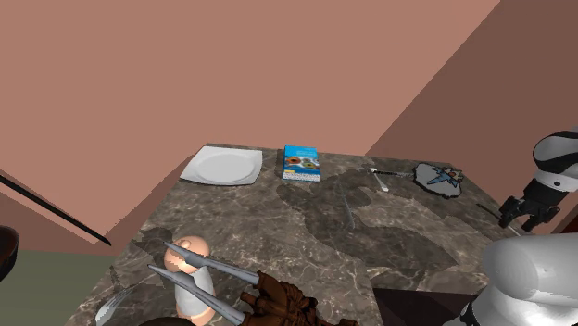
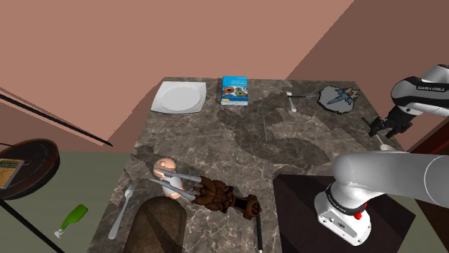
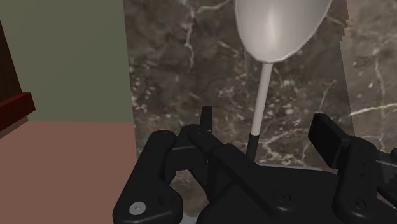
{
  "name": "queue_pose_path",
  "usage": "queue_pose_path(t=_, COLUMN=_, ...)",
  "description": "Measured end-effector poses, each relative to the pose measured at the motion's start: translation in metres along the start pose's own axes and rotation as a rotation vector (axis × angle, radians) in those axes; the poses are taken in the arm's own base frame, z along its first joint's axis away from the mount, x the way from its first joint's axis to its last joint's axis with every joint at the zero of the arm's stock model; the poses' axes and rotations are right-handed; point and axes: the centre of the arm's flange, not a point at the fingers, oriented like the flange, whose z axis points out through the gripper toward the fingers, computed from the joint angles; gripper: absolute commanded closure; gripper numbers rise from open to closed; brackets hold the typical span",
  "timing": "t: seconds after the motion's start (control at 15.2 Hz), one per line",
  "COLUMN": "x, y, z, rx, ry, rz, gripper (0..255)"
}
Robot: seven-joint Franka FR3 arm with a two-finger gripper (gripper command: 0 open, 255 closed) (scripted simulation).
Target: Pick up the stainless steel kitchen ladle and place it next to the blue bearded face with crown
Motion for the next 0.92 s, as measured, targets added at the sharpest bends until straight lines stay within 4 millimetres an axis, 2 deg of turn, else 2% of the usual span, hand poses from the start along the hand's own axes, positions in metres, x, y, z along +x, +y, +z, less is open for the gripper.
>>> queue_pose_path(t=0.2, x=0.0, y=0.0, z=0.0, rx=0.0, ry=0.0, rz=0.0, gripper=0)
queue_pose_path(t=0.46, x=0.003, y=0.001, z=-0.036, rx=-0.001, ry=0.001, rz=0.0, gripper=0)
queue_pose_path(t=0.59, x=0.001, y=0.0, z=-0.046, rx=0.0, ry=0.001, rz=0.0, gripper=0)
queue_pose_path(t=0.92, x=0.0, y=0.0, z=-0.05, rx=0.0, ry=0.0, rz=0.0, gripper=0)
